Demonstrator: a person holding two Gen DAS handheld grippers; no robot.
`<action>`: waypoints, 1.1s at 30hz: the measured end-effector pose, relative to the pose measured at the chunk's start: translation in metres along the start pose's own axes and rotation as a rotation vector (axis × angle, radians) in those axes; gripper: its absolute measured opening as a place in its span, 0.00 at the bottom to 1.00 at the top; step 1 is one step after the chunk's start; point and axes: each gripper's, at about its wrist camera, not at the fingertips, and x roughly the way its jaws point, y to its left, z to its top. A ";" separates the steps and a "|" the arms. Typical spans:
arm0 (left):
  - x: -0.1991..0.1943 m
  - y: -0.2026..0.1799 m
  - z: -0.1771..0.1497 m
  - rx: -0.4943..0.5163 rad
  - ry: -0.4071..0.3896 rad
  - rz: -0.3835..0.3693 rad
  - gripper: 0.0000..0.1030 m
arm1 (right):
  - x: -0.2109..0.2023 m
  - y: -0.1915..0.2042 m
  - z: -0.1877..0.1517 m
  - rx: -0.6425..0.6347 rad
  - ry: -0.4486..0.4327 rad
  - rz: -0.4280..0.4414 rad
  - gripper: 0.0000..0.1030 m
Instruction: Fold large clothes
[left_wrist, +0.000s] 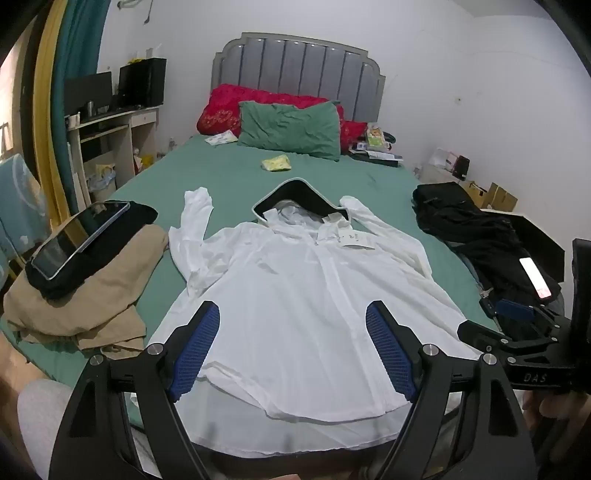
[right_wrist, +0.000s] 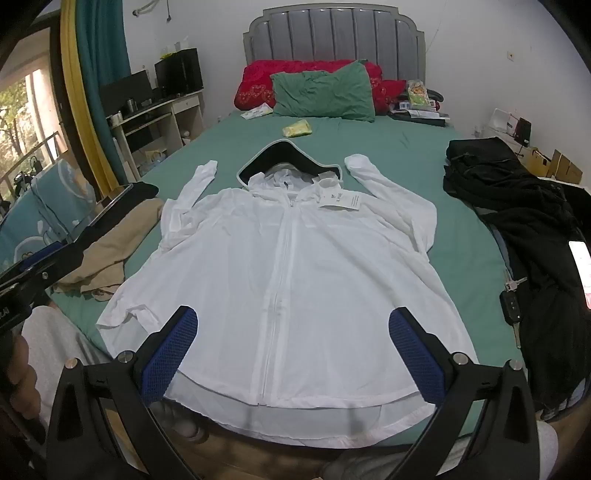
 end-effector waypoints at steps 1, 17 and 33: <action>0.000 0.000 0.000 0.000 -0.001 0.000 0.82 | 0.000 0.000 0.000 -0.001 -0.001 -0.001 0.99; 0.000 0.001 0.000 0.002 0.002 0.003 0.82 | 0.001 -0.001 0.001 0.002 0.009 0.001 0.99; 0.000 0.000 0.000 0.003 0.004 0.005 0.82 | 0.002 -0.001 0.000 0.005 0.008 0.004 0.99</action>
